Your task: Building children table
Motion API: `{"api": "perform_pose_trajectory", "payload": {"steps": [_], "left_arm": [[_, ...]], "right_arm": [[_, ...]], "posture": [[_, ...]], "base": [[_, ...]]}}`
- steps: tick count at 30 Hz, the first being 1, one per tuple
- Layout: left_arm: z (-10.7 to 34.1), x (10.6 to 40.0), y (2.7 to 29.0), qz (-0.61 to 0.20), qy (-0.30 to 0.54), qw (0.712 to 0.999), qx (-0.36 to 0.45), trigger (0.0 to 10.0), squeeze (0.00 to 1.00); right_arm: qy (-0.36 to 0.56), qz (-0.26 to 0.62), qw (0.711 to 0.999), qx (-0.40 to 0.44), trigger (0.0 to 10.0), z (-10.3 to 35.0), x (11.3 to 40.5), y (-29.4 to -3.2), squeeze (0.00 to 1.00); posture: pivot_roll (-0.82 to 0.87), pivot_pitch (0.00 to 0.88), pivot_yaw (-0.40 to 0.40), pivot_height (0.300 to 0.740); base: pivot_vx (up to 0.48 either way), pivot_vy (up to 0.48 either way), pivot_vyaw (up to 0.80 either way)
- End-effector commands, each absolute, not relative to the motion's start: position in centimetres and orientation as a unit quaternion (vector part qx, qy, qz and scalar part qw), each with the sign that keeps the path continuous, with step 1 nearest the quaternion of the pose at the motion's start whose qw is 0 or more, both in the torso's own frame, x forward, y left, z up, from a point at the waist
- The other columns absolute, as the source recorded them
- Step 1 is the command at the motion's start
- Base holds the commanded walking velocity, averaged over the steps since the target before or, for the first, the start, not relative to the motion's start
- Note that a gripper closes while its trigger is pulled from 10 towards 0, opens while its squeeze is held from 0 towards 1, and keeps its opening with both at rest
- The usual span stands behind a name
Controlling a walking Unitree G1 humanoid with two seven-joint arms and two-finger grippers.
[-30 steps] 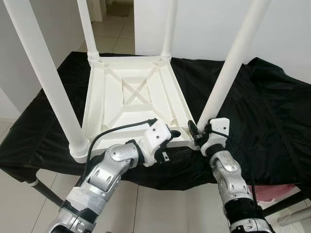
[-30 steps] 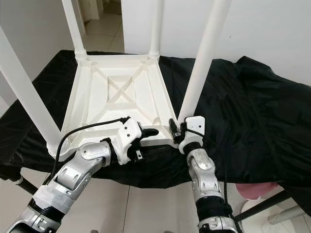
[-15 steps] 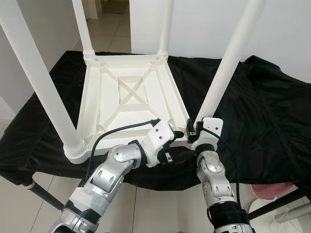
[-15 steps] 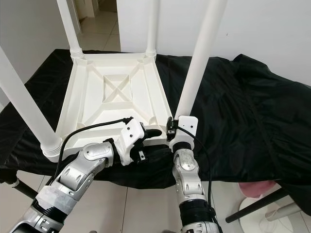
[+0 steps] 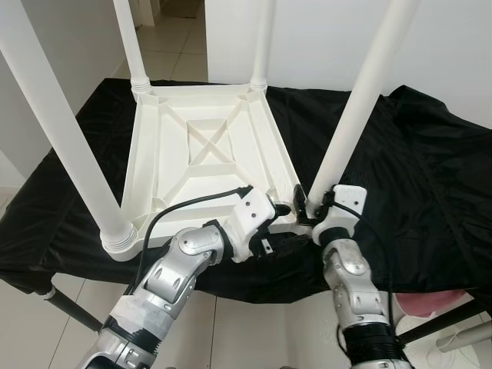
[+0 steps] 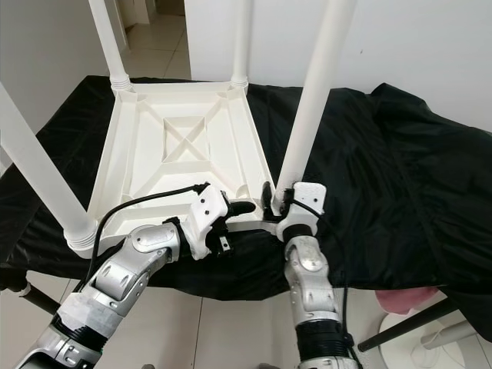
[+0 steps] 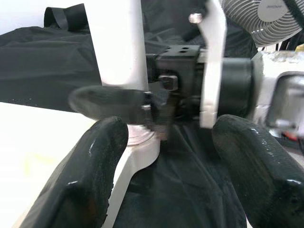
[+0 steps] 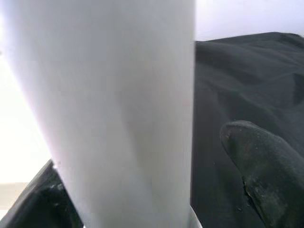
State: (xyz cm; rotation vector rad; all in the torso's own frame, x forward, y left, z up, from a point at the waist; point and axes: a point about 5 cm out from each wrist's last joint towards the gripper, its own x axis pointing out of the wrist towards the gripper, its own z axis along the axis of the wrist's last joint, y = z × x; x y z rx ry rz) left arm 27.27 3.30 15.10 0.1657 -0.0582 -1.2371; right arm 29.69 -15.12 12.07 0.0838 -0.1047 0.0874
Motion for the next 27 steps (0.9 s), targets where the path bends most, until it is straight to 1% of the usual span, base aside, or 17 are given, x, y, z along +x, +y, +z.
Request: {"api": "perform_pose_trajectory", "payload": {"steps": [1, 3, 4, 5, 7, 11, 16, 22, 23, 25, 26, 27], "left_arm": [[14.9, 27.1, 3.6, -0.579, -0.023, 0.811, 0.083, 10.0, 0.00], [15.0, 27.2, 3.9, -0.580, -0.022, 0.809, 0.087, 10.0, 0.00], [15.0, 27.2, 3.9, -0.580, -0.022, 0.809, 0.087, 10.0, 0.00], [15.0, 27.2, 4.1, -0.581, -0.022, 0.809, 0.088, 10.0, 0.00], [15.0, 27.2, 4.1, -0.581, -0.022, 0.809, 0.088, 10.0, 0.00], [15.0, 26.7, 4.9, -0.602, -0.014, 0.793, 0.093, 10.0, 0.00], [14.7, 26.2, 4.8, -0.611, -0.009, 0.785, 0.099, 10.0, 0.00], [14.7, 26.2, 4.5, -0.609, -0.009, 0.787, 0.100, 10.0, 0.00], [14.7, 26.2, 4.3, -0.608, -0.010, 0.788, 0.099, 10.0, 0.00], [14.7, 26.2, 4.3, -0.607, -0.010, 0.788, 0.099, 10.0, 0.00], [14.8, 26.2, 4.3, -0.606, -0.011, 0.789, 0.099, 10.0, 0.00], [14.8, 26.3, 4.3, -0.606, -0.011, 0.790, 0.098, 10.0, 0.00]], "right_arm": [[-0.053, 0.075, 0.995, 0.044, 10.0, 11.9, 29.3, -15.3, 0.00], [-0.053, 0.132, 0.989, 0.031, 10.0, 11.7, 29.0, -15.8, 0.00], [-0.053, 0.132, 0.989, 0.031, 10.0, 11.7, 29.0, -15.8, 0.00], [-0.051, 0.153, 0.987, 0.025, 10.0, 11.6, 28.9, -16.0, 0.00], [-0.051, 0.153, 0.987, 0.025, 10.0, 11.6, 28.9, -16.0, 0.00], [-0.046, 0.243, 0.969, -0.018, 10.0, 11.9, 30.1, -17.7, 0.00], [-0.044, 0.264, 0.963, -0.035, 10.0, 12.3, 31.0, -17.8, 0.00], [-0.027, 0.297, 0.953, -0.050, 10.0, 12.2, 32.5, -17.2, 0.00], [-0.022, 0.315, 0.948, -0.050, 2.4, 12.0, 32.6, -17.0, 0.00], [-0.021, 0.319, 0.946, -0.050, 2.4, 11.9, 32.6, -16.9, 0.00], [-0.018, 0.324, 0.945, -0.049, 0.0, 11.7, 32.6, -16.8, 0.00], [-0.017, 0.326, 0.944, -0.049, 0.0, 11.7, 32.6, -16.8, 0.00]], "posture": [[-0.05, 0.000, -0.019, 0.740], [-0.05, 0.000, -0.016, 0.740], [-0.05, 0.000, -0.016, 0.740], [-0.05, 0.000, -0.016, 0.740], [-0.05, 0.000, -0.016, 0.740], [-0.04, 0.000, -0.014, 0.740], [-0.03, 0.000, -0.013, 0.740], [-0.03, 0.000, -0.018, 0.740], [-0.02, 0.000, -0.025, 0.740], [-0.02, 0.000, -0.025, 0.740], [-0.02, 0.000, -0.025, 0.740], [-0.02, 0.000, -0.029, 0.740]], "base": [[0.000, 0.000, 0.00], [0.000, 0.000, 0.00], [0.000, 0.000, 0.00], [0.000, 0.000, 0.00], [0.000, 0.000, 0.00], [0.000, 0.000, 0.00], [0.000, 0.000, 0.00], [0.000, 0.000, 0.00], [0.000, 0.000, 0.00], [0.000, 0.000, 0.00], [0.000, 0.000, 0.00], [0.000, 0.000, 0.00]]}}
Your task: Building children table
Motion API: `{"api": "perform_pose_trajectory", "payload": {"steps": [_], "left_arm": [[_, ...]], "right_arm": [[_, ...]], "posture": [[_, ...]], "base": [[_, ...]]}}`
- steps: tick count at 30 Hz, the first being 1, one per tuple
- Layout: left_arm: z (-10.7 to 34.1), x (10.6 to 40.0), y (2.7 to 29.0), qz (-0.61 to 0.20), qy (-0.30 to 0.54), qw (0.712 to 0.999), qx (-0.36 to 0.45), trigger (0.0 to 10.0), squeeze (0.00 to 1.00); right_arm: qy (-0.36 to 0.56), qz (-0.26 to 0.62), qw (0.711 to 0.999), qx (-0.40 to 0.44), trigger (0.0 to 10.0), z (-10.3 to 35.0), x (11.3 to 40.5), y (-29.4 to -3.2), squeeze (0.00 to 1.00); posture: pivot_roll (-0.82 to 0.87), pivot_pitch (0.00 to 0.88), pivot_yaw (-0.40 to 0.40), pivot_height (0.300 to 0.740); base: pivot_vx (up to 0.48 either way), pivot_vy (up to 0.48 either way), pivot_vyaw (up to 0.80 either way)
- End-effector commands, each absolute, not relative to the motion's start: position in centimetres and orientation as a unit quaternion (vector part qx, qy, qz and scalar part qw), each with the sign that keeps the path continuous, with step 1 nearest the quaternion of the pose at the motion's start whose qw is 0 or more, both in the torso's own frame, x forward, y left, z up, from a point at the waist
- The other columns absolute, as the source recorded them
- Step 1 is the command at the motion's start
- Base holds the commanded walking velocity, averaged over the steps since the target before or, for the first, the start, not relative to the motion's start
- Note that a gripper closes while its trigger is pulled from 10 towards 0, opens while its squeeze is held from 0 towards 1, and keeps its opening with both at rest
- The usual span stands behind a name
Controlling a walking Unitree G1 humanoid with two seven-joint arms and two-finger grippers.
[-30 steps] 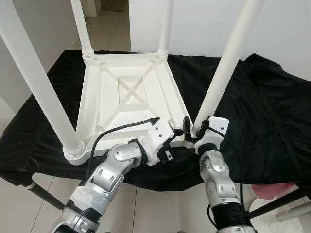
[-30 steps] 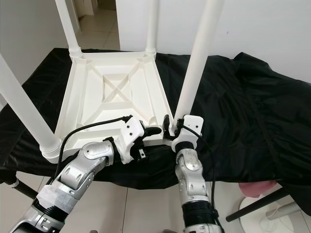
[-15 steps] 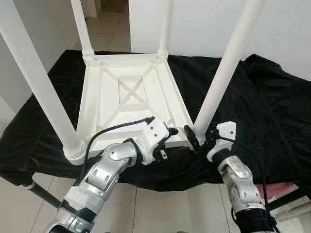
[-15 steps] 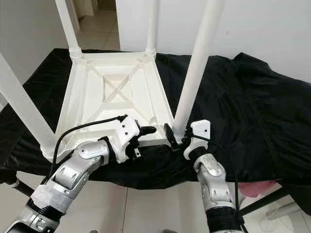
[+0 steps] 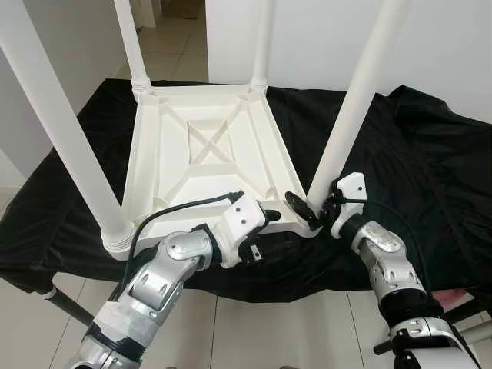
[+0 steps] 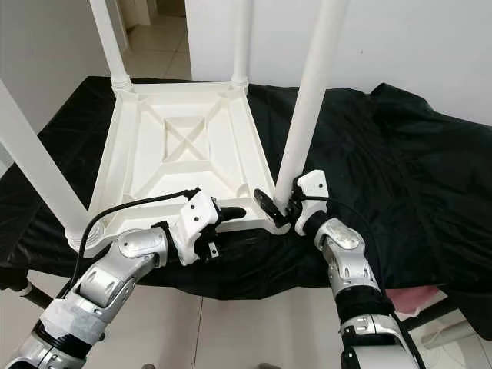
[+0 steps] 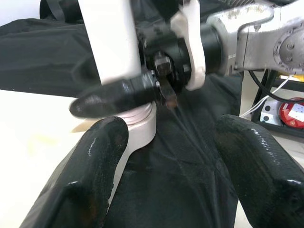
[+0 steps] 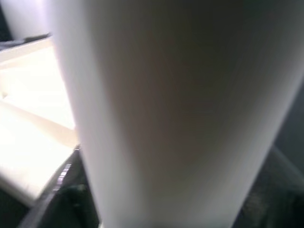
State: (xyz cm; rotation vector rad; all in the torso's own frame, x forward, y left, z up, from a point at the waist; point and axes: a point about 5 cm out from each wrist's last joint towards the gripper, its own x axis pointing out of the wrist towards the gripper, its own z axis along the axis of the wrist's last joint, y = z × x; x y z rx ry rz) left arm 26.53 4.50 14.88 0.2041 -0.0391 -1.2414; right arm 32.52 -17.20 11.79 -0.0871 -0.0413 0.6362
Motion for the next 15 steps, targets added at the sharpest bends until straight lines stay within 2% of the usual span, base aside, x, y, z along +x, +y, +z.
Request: {"api": "perform_pose_trajectory", "payload": {"steps": [1, 13, 14, 15], "left_arm": [[14.80, 26.23, 4.27, -0.605, -0.011, 0.790, 0.098, 10.0, 0.00], [14.88, 26.22, 4.27, -0.601, -0.011, 0.794, 0.095, 10.0, 0.00], [14.84, 26.23, 4.22, -0.601, -0.011, 0.794, 0.094, 10.0, 0.00], [14.84, 26.23, 4.22, -0.601, -0.011, 0.794, 0.094, 10.0, 0.00]], "right_arm": [[-0.017, 0.330, 0.943, -0.048, 0.0, 11.57, 32.60, -16.87, 0.00], [-0.011, 0.339, 0.940, -0.027, 0.0, 10.82, 32.17, -17.17, 0.00], [-0.014, 0.335, 0.942, -0.018, 10.0, 10.76, 31.95, -17.29, 0.00], [-0.014, 0.335, 0.942, -0.018, 10.0, 10.76, 31.95, -17.29, 0.00]], "posture": [[-0.02, 0.000, -0.029, 0.740], [-0.03, 0.000, -0.024, 0.740], [-0.04, 0.000, -0.022, 0.740], [-0.04, 0.000, -0.022, 0.740]], "base": [[0.000, 0.000, 0.00], [0.000, 0.000, 0.00], [0.000, 0.000, 0.00], [0.000, 0.000, 0.00]]}}
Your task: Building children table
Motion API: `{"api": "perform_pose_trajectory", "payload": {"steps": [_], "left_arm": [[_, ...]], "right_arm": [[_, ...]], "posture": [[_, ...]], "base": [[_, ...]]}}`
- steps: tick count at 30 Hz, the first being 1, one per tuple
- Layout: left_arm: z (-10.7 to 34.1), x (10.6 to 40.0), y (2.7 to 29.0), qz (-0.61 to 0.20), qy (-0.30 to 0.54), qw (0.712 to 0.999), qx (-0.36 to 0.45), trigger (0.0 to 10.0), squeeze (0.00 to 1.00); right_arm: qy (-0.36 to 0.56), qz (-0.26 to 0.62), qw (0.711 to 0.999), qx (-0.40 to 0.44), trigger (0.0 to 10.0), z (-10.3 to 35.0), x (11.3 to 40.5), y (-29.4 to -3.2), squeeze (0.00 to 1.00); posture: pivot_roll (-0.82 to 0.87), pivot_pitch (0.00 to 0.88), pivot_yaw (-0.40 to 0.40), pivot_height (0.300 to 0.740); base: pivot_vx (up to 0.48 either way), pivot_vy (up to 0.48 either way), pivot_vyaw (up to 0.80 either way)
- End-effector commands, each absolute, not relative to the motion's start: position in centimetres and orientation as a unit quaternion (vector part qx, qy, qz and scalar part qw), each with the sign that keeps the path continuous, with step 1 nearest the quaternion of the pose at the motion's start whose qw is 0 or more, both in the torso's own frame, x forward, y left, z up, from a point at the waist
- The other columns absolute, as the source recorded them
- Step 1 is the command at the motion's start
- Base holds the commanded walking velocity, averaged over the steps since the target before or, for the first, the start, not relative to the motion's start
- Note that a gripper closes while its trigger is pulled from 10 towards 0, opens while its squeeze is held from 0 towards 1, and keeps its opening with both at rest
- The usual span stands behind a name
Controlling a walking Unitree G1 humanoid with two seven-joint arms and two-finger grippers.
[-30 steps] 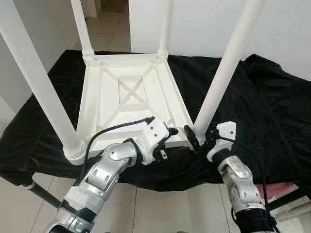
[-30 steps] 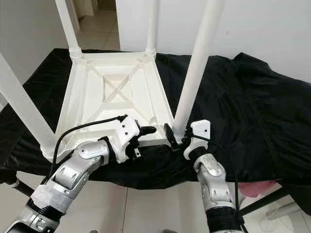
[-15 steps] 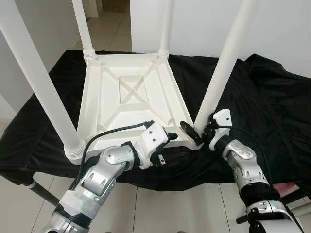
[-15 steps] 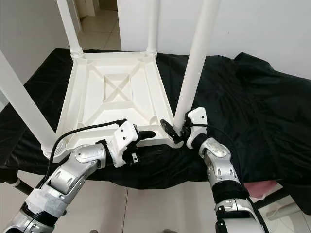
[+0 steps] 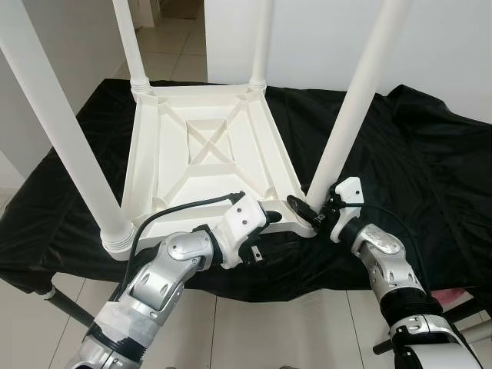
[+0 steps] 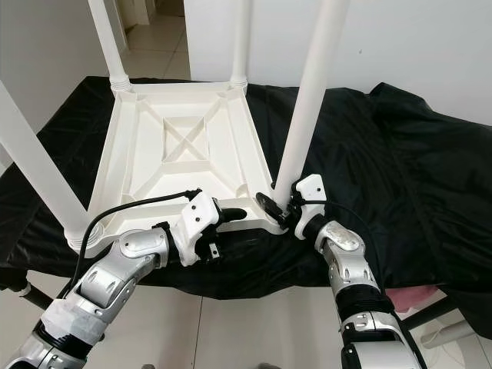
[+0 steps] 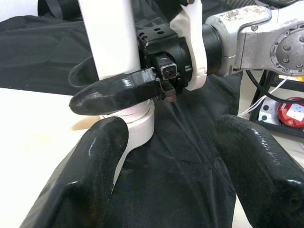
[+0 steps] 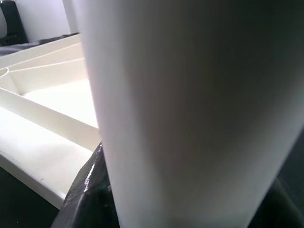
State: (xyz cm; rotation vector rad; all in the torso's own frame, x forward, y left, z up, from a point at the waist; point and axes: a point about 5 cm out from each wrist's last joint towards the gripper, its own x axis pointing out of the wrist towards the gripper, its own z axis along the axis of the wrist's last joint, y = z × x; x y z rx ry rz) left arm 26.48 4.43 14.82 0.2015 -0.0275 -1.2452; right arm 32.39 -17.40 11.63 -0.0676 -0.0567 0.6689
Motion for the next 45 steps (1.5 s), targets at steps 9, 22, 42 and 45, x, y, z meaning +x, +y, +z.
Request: {"api": "perform_pose_trajectory", "payload": {"steps": [9, 22, 42, 45], "left_arm": [[14.7, 26.3, 4.0, -0.602, -0.010, 0.793, 0.093, 10.0, 0.00], [14.4, 26.2, 4.0, -0.607, -0.005, 0.789, 0.094, 10.0, 0.00], [14.1, 25.8, 4.1, -0.602, 0.000, 0.793, 0.088, 10.0, 0.00], [14.1, 25.8, 4.1, -0.600, -0.001, 0.795, 0.088, 10.0, 0.00]], "right_arm": [[-0.046, 0.240, 0.970, 0.005, 10.0, 11.4, 31.4, -17.6, 0.00], [-0.025, 0.057, 0.998, 0.012, 10.0, 10.6, 30.6, -16.6, 0.00], [-0.039, 0.001, 0.997, 0.072, 10.0, 11.9, 30.7, -12.1, 0.00], [-0.047, 0.009, 0.997, 0.067, 10.0, 12.2, 30.5, -12.5, 1.00]], "posture": [[-0.05, 0.000, -0.022, 0.740], [-0.06, 0.000, -0.012, 0.740], [-0.04, 0.000, -0.039, 0.740], [-0.04, 0.000, -0.042, 0.740]], "base": [[0.000, 0.000, 0.00], [0.000, 0.000, 0.00], [0.000, 0.000, 0.00], [0.000, 0.000, 0.00]]}}
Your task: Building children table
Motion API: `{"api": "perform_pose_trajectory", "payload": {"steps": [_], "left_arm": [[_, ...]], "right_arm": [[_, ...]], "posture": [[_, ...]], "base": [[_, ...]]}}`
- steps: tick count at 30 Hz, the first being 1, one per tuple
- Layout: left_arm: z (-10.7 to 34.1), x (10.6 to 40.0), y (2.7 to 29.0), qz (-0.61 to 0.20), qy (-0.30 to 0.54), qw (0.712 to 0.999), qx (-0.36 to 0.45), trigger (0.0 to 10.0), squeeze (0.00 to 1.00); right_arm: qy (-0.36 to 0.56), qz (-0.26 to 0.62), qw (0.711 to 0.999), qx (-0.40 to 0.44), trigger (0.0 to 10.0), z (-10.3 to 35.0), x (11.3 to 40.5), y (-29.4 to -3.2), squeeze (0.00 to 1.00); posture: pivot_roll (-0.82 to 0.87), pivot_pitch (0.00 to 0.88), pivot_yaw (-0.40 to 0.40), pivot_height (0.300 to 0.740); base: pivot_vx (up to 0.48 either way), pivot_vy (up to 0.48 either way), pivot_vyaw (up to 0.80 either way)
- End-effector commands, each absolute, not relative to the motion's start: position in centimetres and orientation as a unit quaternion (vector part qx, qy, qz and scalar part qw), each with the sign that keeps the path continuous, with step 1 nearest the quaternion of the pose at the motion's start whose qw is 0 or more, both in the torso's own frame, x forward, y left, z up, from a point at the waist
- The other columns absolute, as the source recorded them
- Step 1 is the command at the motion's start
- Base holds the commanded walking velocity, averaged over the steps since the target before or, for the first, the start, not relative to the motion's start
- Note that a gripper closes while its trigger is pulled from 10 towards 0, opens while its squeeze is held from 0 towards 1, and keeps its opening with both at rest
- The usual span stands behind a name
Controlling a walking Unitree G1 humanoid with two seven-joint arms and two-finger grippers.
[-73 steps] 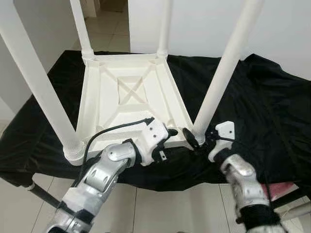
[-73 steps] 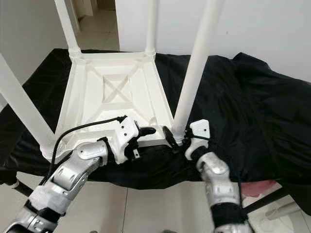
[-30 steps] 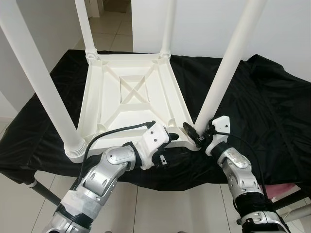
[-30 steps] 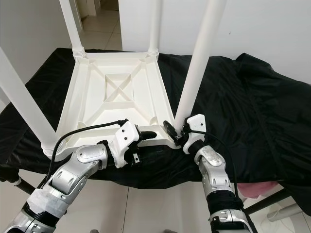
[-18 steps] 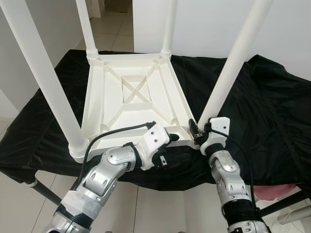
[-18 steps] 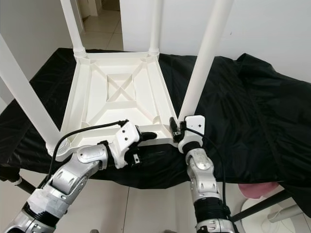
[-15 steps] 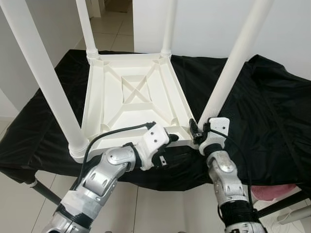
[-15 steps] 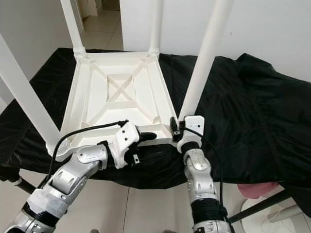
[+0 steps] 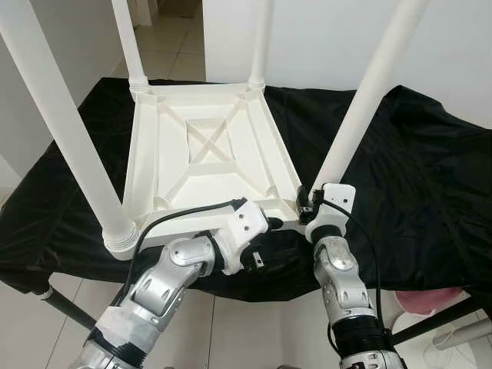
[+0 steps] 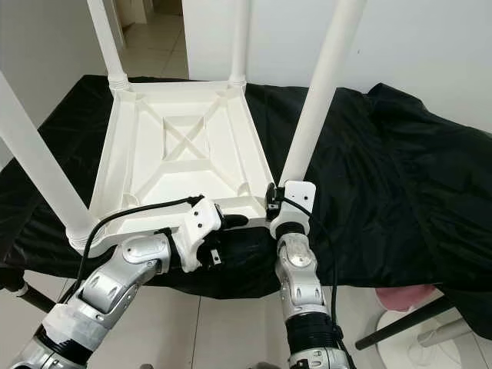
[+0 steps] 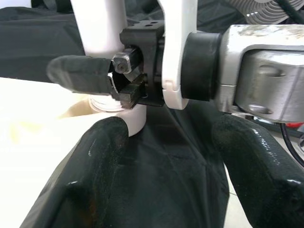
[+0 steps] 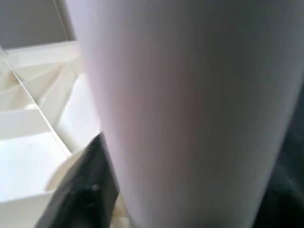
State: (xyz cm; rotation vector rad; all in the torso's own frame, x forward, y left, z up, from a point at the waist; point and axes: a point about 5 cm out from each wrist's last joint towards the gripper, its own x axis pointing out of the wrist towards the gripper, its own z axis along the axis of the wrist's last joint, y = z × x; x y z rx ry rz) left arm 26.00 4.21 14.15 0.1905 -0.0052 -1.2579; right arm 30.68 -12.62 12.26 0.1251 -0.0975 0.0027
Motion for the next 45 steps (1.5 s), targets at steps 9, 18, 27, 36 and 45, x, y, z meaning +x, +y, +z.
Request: {"api": "perform_pose_trajectory", "payload": {"steps": [9, 18, 27, 36, 45], "left_arm": [[14.0, 25.8, 4.1, -0.600, -0.001, 0.795, 0.091, 10.0, 0.00], [14.0, 25.6, 4.0, -0.605, -0.001, 0.791, 0.091, 10.0, 0.00], [13.9, 25.9, 4.2, -0.595, -0.006, 0.798, 0.097, 10.0, 0.00], [14.2, 26.1, 4.1, -0.593, -0.010, 0.799, 0.099, 10.0, 0.00], [14.3, 26.2, 3.9, -0.593, -0.013, 0.799, 0.098, 10.0, 0.00]], "right_arm": [[-0.052, 0.037, 0.998, 0.028, 10.0, 12.5, 30.7, -14.1, 1.00], [-0.040, 0.108, 0.993, -0.010, 10.0, 12.5, 31.3, -16.6, 0.00], [-0.017, 0.217, 0.975, -0.044, 10.0, 11.6, 32.0, -17.3, 0.00], [0.001, 0.302, 0.951, -0.071, 10.0, 11.0, 32.5, -16.1, 0.00], [0.003, 0.297, 0.951, -0.081, 0.0, 11.0, 33.0, -16.4, 0.00]], "posture": [[-0.05, 0.000, -0.035, 0.740], [-0.05, 0.000, -0.032, 0.740], [-0.04, 0.000, -0.032, 0.740], [-0.03, 0.000, -0.033, 0.740], [-0.03, 0.000, -0.027, 0.740]], "base": [[0.000, 0.000, 0.00], [0.000, 0.000, 0.00], [0.000, 0.000, 0.00], [0.000, 0.000, 0.00], [0.000, 0.000, 0.00]]}}
